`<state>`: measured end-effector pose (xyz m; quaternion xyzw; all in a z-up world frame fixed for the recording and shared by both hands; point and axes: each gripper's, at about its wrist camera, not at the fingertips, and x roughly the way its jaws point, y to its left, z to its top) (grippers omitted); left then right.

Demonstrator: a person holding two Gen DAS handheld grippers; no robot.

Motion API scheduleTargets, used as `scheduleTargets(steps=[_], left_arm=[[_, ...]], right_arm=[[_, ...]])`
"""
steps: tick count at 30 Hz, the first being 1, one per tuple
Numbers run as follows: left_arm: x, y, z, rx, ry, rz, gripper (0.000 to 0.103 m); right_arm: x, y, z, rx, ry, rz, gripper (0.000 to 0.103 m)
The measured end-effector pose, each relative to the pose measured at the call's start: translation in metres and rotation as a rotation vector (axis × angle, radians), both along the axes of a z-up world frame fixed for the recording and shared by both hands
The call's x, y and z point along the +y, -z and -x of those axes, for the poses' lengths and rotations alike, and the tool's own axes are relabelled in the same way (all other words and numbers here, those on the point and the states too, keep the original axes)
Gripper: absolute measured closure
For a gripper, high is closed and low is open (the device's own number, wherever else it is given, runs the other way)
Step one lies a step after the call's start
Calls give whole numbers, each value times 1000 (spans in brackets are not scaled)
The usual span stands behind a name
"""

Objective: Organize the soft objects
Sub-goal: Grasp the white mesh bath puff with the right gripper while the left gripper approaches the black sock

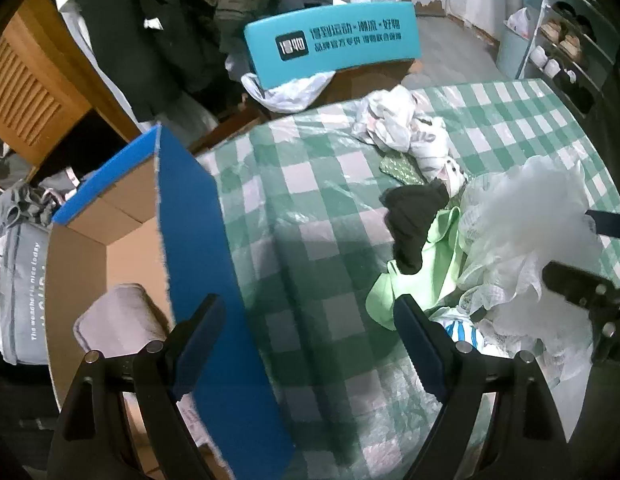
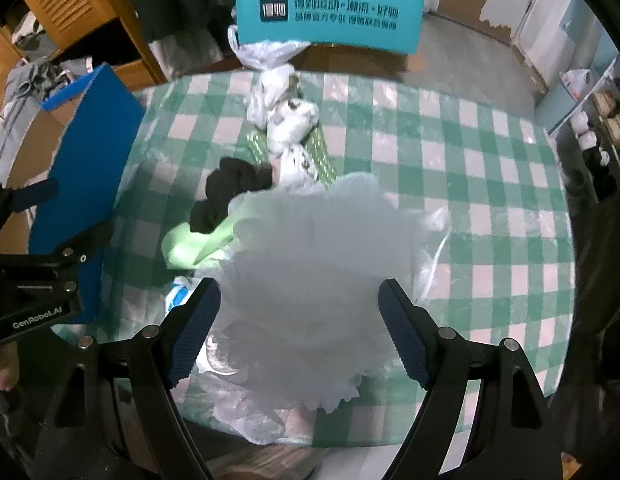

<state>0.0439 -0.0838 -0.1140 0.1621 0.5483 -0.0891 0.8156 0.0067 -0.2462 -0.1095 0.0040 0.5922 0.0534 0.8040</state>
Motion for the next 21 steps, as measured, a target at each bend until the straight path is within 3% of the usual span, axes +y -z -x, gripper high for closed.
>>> scheduleTargets(steps=[9, 21], left_arm=[[-10, 23, -12, 55, -12, 20, 16], [-25, 41, -24, 94, -1, 15, 16]], right_arm=[[-3, 25, -5, 35, 24, 4, 20], [-15, 68, -15, 102, 40, 100, 9]])
